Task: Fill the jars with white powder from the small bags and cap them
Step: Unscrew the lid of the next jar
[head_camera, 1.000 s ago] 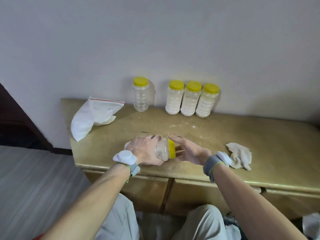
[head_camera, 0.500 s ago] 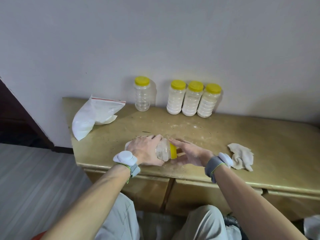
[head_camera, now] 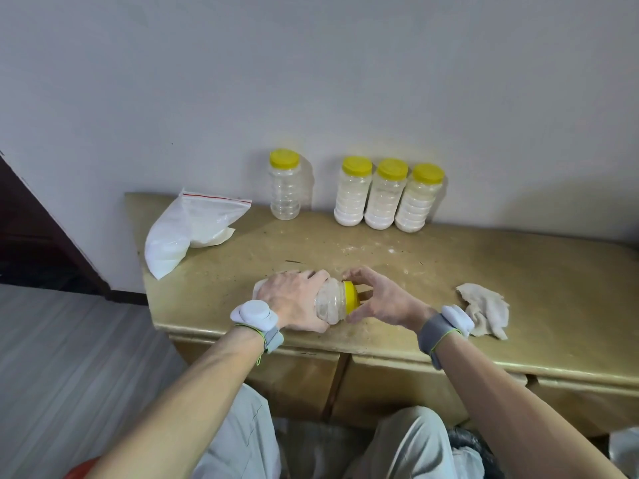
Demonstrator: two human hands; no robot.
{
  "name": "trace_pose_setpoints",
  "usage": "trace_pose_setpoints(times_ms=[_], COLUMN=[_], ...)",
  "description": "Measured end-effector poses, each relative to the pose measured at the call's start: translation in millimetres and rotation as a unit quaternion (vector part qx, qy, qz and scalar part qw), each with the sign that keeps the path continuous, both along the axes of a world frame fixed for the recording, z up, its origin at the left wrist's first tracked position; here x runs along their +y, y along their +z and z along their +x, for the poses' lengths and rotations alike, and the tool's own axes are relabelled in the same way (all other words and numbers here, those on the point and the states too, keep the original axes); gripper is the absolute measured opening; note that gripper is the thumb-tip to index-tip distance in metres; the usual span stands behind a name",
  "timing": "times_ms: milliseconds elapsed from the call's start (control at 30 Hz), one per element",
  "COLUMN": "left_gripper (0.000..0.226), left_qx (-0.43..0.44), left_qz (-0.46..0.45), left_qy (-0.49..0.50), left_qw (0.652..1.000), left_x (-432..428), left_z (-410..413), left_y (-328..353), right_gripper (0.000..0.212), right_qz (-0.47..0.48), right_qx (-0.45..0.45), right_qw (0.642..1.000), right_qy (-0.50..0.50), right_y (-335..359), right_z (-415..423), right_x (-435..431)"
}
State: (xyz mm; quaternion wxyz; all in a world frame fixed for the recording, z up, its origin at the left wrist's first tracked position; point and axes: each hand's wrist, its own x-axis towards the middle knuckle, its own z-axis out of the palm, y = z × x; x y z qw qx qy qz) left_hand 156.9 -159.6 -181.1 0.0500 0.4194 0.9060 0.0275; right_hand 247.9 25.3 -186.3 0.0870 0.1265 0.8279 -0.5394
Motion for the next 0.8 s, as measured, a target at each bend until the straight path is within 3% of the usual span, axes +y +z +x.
trace_pose_setpoints(times_ms=[100,233,433,600,800], left_gripper=[0.070,0.070,0.077,0.078,0.075], left_qx=[0.004,-0.005,-0.050,-0.022,-0.008], left_qz=[-0.008,-0.004,0.032,0.025,0.023], left_qy=[0.007,0.012,0.066,0.047,0.043], left_qw=[1.000,1.000,0.996,0.998,0.999], left_x=[0.3,1.0,-5.2,-5.2,-3.8], left_z=[2.7,3.6,-5.3,-3.1,-2.2], left_y=[2.5,5.7,1.9,2.6,2.2], right_gripper=[0.087,0.079,0.075,0.066,0.065], right_qz=[0.138,0.255,0.277,0.238,0.323], right_qx=[0.031,0.103,0.118,0.101,-0.012], right_qw=[0.990,0.961,0.949,0.934,0.928], right_qy=[0.016,0.029,-0.092,-0.247,-0.188], right_y=[-4.8,-10.2,-11.0,-20.4,-40.8], right_z=[3.7,10.9,11.7,15.2,22.5], right_x=[-3.6,-10.4,-3.1,18.2,24.6])
